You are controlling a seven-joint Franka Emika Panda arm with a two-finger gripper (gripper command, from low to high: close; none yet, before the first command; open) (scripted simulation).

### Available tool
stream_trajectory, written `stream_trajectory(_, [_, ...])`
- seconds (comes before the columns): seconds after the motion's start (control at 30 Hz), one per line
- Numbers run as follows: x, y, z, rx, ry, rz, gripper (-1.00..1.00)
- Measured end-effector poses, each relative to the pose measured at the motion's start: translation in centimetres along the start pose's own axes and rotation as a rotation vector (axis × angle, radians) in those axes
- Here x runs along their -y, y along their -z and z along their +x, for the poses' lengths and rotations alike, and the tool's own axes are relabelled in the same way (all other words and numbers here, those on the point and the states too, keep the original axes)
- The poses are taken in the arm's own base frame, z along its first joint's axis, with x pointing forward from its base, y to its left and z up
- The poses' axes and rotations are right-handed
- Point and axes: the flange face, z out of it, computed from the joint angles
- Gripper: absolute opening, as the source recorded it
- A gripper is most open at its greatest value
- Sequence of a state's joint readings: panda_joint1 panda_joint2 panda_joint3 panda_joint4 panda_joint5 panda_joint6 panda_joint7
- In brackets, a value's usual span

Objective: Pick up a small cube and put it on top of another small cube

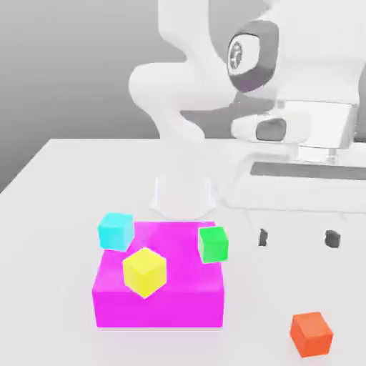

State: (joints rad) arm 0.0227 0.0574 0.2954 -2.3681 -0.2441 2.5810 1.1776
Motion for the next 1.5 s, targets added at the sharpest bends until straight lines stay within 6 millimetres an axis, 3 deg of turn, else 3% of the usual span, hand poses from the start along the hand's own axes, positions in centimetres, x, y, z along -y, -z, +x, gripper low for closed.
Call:
stream_trajectory(0.23, [0.5, -10.2, -7.4, 0.168, 0.038, -0.067, 0.0])
stream_trajectory(0.37, [0.3, -15.5, -9.2, 0.19, 0.04, -0.072, 0.0])
stream_trajectory(0.4, [0.1, -16.7, -9.5, 0.19, 0.041, -0.073, -1.0])
stream_trajectory(0.6, [0.1, -17.3, -9.7, 0.19, 0.042, -0.073, -1.0])
stream_trajectory(0.67, [0.2, -16.0, -9.4, 0.19, 0.04, -0.072, -1.0])
stream_trajectory(0.77, [0.5, -12.4, -8.7, 0.19, 0.041, -0.073, -1.0])
stream_trajectory(0.83, [-1.0, -10.7, -6.9, 0.173, -0.022, -0.095, -1.0])
stream_trajectory(1.0, [-7.4, -7.5, -1.2, 0.117, -0.282, -0.164, -1.0])
stream_trajectory(1.13, [-14.5, -4.9, 3.3, 0.083, -0.547, -0.211, -1.0])
stream_trajectory(1.33, [-22.3, -0.9, 4.7, 0.057, -0.865, -0.241, -1.0])
stream_trajectory(1.5, [-29.2, 2.0, 4.6, 0.06, -1.157, -0.239, -1.0])
